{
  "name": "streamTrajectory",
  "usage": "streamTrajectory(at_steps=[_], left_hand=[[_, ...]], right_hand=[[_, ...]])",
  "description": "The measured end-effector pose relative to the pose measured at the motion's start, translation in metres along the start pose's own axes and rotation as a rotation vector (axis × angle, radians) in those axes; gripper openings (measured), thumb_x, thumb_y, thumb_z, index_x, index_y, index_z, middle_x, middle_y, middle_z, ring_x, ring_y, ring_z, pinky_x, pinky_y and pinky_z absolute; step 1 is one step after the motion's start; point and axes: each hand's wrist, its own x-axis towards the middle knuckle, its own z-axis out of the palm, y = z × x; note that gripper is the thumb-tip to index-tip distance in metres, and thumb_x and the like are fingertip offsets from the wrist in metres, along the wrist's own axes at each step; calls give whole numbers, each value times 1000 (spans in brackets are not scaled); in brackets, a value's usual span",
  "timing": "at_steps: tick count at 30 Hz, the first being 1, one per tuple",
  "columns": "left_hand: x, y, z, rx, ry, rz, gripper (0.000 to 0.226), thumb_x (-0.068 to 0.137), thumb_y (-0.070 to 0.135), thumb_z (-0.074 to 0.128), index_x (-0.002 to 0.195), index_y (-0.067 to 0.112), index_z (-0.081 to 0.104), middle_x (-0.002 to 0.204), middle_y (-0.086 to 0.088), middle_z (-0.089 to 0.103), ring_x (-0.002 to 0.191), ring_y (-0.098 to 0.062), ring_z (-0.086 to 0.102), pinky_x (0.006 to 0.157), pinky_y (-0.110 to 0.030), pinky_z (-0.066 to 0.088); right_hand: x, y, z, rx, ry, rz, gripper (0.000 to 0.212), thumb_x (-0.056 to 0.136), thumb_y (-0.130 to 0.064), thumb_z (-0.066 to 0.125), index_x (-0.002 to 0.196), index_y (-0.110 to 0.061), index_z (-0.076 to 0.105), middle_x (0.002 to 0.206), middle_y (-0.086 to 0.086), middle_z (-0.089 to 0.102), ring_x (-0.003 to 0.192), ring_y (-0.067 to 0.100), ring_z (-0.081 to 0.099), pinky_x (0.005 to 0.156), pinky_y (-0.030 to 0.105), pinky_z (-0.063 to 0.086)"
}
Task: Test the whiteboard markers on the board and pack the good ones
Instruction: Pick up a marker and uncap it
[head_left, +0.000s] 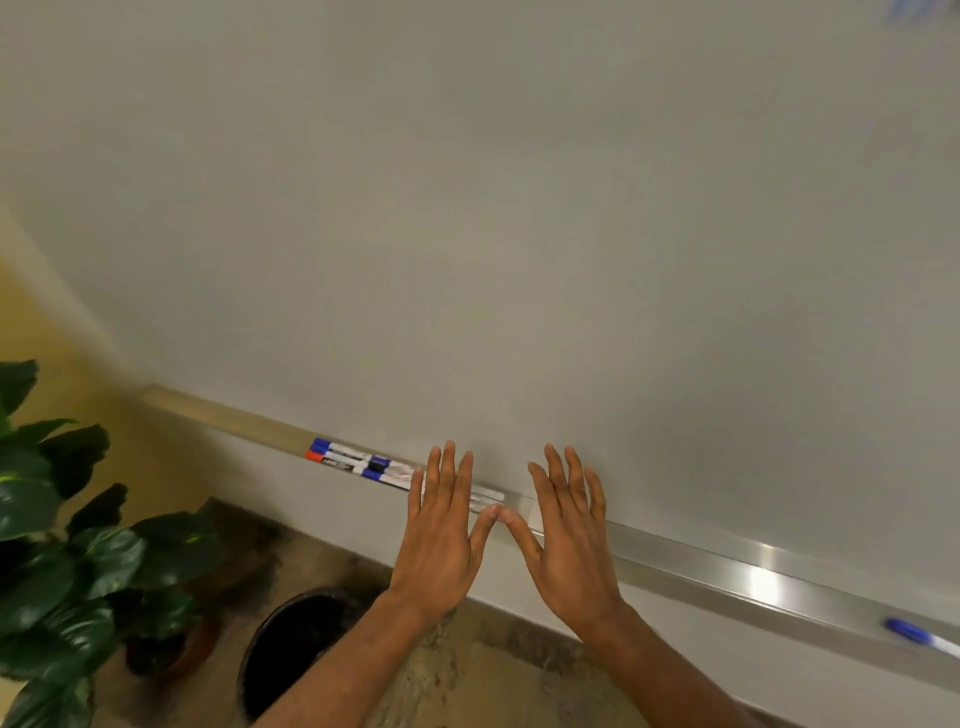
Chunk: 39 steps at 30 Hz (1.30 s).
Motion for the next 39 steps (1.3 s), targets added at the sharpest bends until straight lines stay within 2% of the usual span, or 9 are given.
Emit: streamTrajectory(at_steps=[5, 10, 16, 24, 27, 30, 33, 36, 39], left_hand=[[12, 57, 31, 27, -57, 108, 74, 106, 63, 13, 163, 19, -3, 171, -2, -16, 157, -18, -17, 126, -43, -6], [21, 117, 65, 16, -120, 195, 80, 101, 70, -1, 163, 20, -4, 170, -2, -17, 157, -18, -17, 126, -43, -5], [26, 188, 108, 21, -202, 302, 76, 104, 66, 9, 164, 19, 4, 171, -3, -10, 158, -21, -11, 125, -42, -4], [22, 267, 157, -17, -291, 390, 77, 101, 68, 3, 162, 21, 0, 169, -1, -17, 154, -15, -23, 124, -36, -15], [20, 288, 172, -58, -330, 433, 76, 98, 69, -1, 161, 26, -6, 167, 5, -22, 151, -9, -30, 124, -36, -15], [21, 303, 189, -89, -344, 456, 74, 101, 67, 5, 162, 26, 1, 169, 7, -15, 153, -8, -24, 125, -36, -9], [24, 314, 204, -102, -331, 472, 72, 104, 65, 11, 163, 25, 9, 170, 6, -7, 155, -9, -17, 125, -36, -5], [27, 323, 214, -100, -321, 493, 69, 105, 62, 14, 163, 25, 8, 170, 8, -7, 156, -9, -15, 126, -36, -5], [30, 329, 222, -102, -310, 504, 66, 107, 58, 20, 163, 24, 8, 171, 8, -7, 157, -10, -12, 126, -36, -5]], right_hand=[[-30, 63, -37, -68, 31, 100, 69, 101, -61, 31, 153, -16, 35, 167, 6, 13, 154, 25, 7, 122, 49, 9], [-69, 129, -69, -134, 40, 236, 71, 101, -62, 30, 154, -15, 32, 167, 6, 12, 154, 26, 8, 120, 51, 12], [-118, 205, -100, -237, 27, 394, 73, 100, -65, 26, 155, -17, 30, 168, 5, 7, 154, 26, 5, 123, 48, 5], [-177, 300, -125, -280, 29, 582, 70, 100, -64, 27, 153, -17, 34, 166, 7, 14, 154, 25, 3, 123, 51, 9], [-198, 339, -129, -243, 20, 693, 77, 99, -68, 13, 153, -18, 35, 166, 6, 18, 154, 25, 6, 123, 53, 11], [-210, 372, -131, -246, 7, 768, 75, 100, -65, 7, 148, -19, 42, 161, 7, 30, 152, 28, 19, 122, 54, 16], [-213, 398, -125, -298, -31, 783, 60, 101, -54, 21, 137, -19, 54, 149, 8, 49, 143, 31, 38, 118, 55, 26], [-213, 418, -117, -328, -26, 750, 32, 97, -35, 60, 123, -18, 64, 131, 7, 65, 132, 32, 52, 114, 56, 32], [-209, 431, -110, -328, -58, 749, 36, 78, -17, 84, 112, -18, 71, 114, 6, 73, 120, 30, 61, 111, 56, 33]])
